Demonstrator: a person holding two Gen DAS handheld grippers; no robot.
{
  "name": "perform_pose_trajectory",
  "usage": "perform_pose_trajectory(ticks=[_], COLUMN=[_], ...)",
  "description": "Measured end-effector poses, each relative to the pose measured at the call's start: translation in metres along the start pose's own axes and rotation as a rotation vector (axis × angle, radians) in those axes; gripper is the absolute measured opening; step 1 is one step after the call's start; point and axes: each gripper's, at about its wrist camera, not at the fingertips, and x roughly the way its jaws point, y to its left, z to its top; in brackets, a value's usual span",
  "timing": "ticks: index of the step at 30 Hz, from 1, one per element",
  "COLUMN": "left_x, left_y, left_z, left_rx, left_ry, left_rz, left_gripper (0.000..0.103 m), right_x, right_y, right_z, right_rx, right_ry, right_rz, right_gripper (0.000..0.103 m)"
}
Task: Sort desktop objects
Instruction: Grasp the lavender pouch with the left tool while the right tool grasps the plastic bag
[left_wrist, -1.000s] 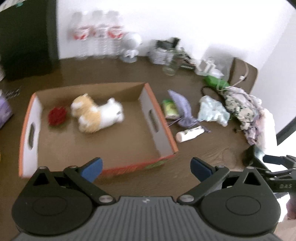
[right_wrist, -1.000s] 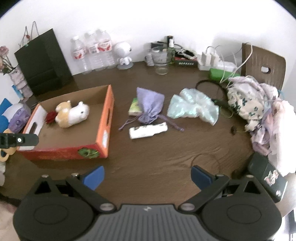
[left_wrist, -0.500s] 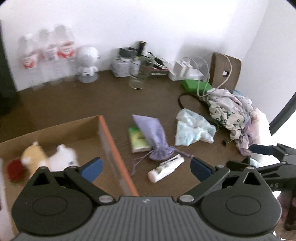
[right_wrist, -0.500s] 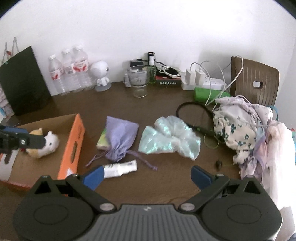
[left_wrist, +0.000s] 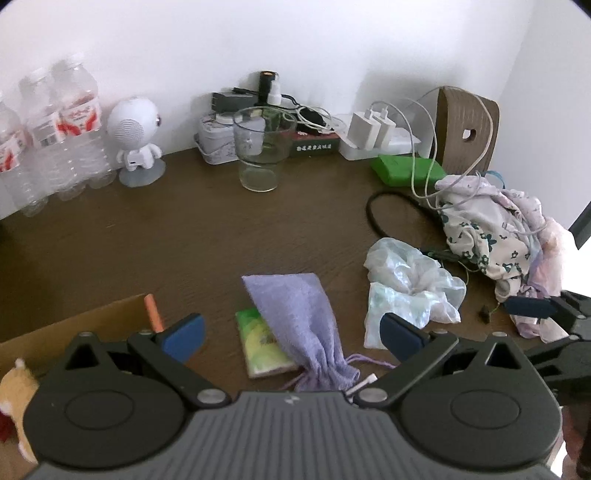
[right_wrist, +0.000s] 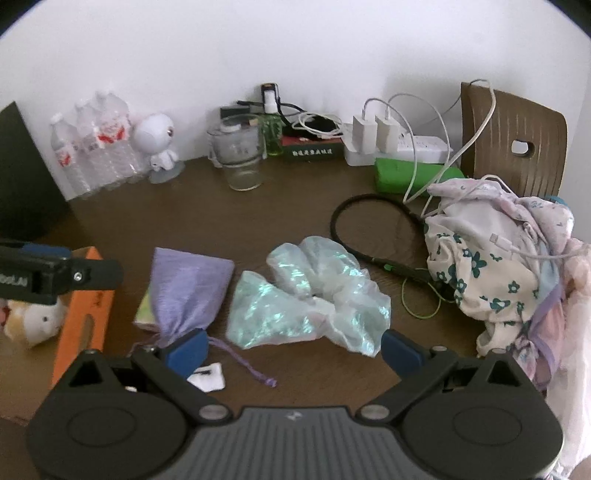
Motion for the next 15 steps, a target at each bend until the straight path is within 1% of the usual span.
perform_pose_trajectory(ticks=[6, 12, 15], left_x=[0.029, 0.057, 0.07], left_y=[-0.001, -0.001, 0.0], left_z=[0.006, 0.013, 0.015], left_rx=[-0.01, -0.008, -0.016], left_ry=[0.028, 0.075, 0.1], left_rz=[0.014, 0.044, 0.052], left_gripper=[0.103, 0.103, 0.103], right_x=[0.037, 0.068, 0.078], right_y=[-0.01, -0.016, -0.018], right_z=[0.008, 0.012, 0.013], right_rx=[0.013, 0.002, 0.007], right_ry=[0.034, 0.07, 0.08], right_rz=[0.01, -0.029, -0.023], right_gripper=[0.1, 0.1, 0.1])
